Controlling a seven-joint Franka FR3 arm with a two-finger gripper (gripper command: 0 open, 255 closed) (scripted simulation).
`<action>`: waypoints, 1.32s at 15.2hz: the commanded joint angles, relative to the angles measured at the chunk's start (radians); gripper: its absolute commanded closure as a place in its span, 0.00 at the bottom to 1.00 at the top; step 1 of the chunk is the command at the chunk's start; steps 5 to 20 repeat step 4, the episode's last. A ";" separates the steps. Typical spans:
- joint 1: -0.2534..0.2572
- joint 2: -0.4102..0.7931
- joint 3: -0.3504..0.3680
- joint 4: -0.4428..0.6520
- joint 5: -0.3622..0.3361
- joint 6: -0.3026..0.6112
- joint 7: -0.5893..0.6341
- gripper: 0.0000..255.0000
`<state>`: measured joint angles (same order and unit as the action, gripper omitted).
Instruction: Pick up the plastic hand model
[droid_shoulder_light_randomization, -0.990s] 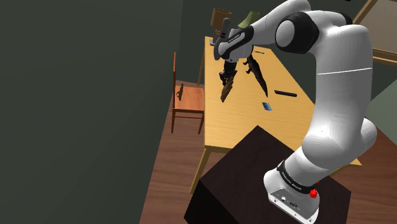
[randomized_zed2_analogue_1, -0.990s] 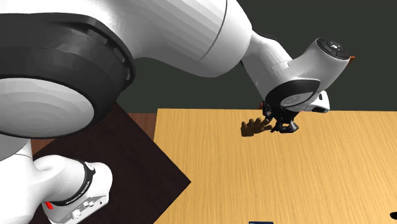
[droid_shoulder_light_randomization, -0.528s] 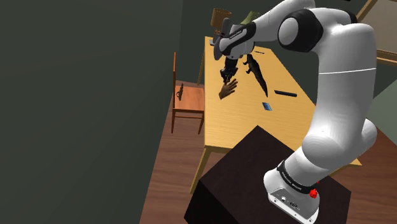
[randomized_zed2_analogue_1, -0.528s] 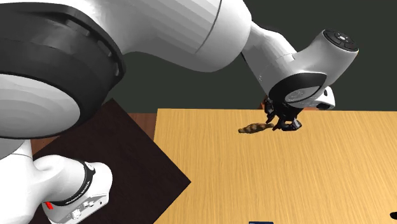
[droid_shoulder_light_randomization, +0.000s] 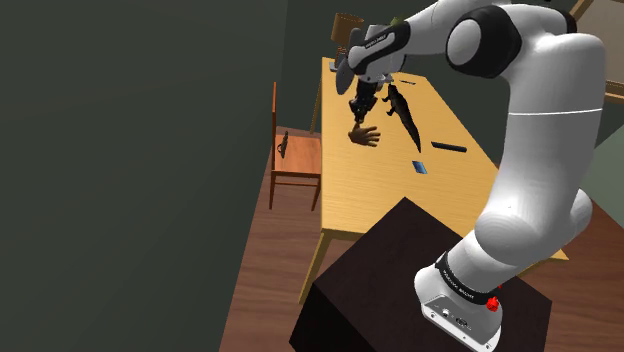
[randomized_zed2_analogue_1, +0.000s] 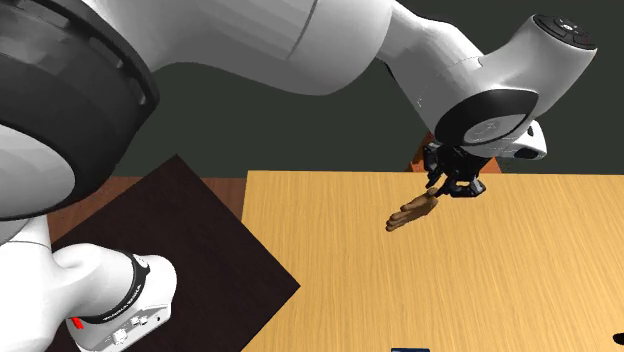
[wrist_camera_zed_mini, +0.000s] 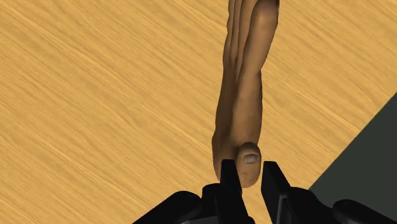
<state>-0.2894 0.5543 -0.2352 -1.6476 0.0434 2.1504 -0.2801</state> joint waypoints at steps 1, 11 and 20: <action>0.002 -0.016 -0.002 0.005 -0.003 -0.020 0.001 1.00; 0.003 -0.023 -0.003 0.009 -0.005 -0.032 0.001 1.00; 0.003 -0.023 -0.003 0.009 -0.005 -0.032 0.001 1.00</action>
